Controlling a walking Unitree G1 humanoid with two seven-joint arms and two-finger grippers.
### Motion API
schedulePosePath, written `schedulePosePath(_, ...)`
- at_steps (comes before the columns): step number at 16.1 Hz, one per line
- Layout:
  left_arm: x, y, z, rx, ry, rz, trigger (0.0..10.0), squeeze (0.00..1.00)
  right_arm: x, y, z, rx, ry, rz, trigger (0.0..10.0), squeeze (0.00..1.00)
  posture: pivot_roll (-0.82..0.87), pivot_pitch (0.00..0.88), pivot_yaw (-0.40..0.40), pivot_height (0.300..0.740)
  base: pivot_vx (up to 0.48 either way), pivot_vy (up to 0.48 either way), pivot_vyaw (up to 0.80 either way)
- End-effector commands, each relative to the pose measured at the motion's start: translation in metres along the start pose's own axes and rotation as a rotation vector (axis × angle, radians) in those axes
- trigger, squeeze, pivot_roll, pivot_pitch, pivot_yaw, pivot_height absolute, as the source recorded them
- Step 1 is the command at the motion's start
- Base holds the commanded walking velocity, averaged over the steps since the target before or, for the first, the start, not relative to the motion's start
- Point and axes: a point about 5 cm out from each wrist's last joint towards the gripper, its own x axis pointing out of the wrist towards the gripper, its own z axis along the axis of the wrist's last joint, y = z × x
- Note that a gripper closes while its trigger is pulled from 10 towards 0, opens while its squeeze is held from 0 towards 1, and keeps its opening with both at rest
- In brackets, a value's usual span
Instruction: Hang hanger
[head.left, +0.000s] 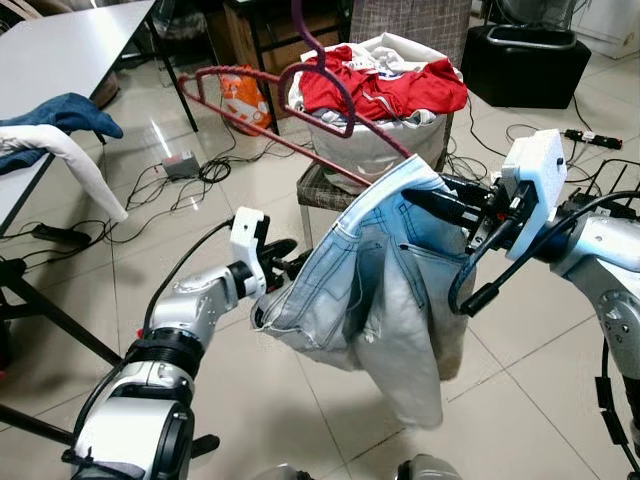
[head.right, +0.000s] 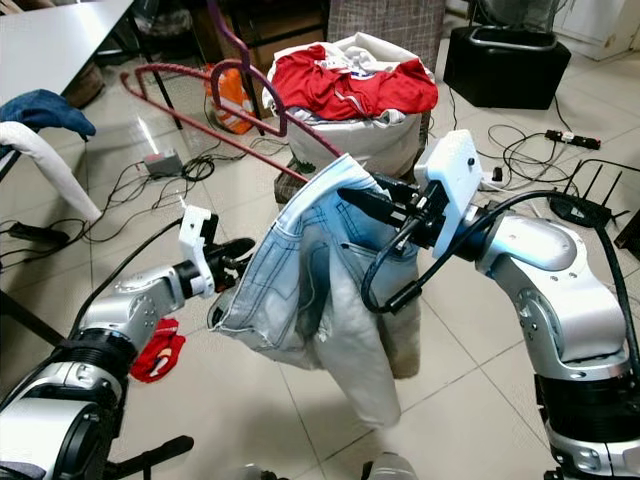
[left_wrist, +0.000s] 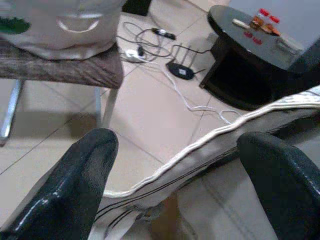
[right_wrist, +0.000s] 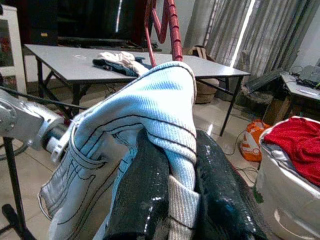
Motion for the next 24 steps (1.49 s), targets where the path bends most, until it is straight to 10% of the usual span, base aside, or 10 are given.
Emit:
schedulePosePath(1,-0.005,0.009,0.011,0.001,-0.05,0.056,10.0,0.0,-0.004,-0.004,0.0,-0.047,0.009,-0.021,10.0,0.0,-0.24,0.0,0.161,0.74,0.0,0.0,0.0)
schedulePosePath(5,-0.004,0.009,0.037,-0.072,-0.22,0.071,10.0,0.0,-0.004,-0.005,-0.028,-0.074,0.115,-0.079,10.0,0.0,-0.23,0.0,0.161,0.74,0.0,0.0,0.0)
schedulePosePath(14,0.003,0.005,0.01,0.028,-0.011,0.068,10.0,0.0,0.006,-0.012,-0.022,-0.209,0.12,-0.207,10.0,0.0,-0.23,0.0,0.164,0.74,0.0,0.0,0.0)
schedulePosePath(24,0.009,0.001,0.007,0.027,0.003,0.065,10.0,0.0,0.023,0.01,0.001,-0.256,0.022,-0.134,10.0,0.0,-0.24,0.0,0.165,0.74,0.0,0.0,0.0)
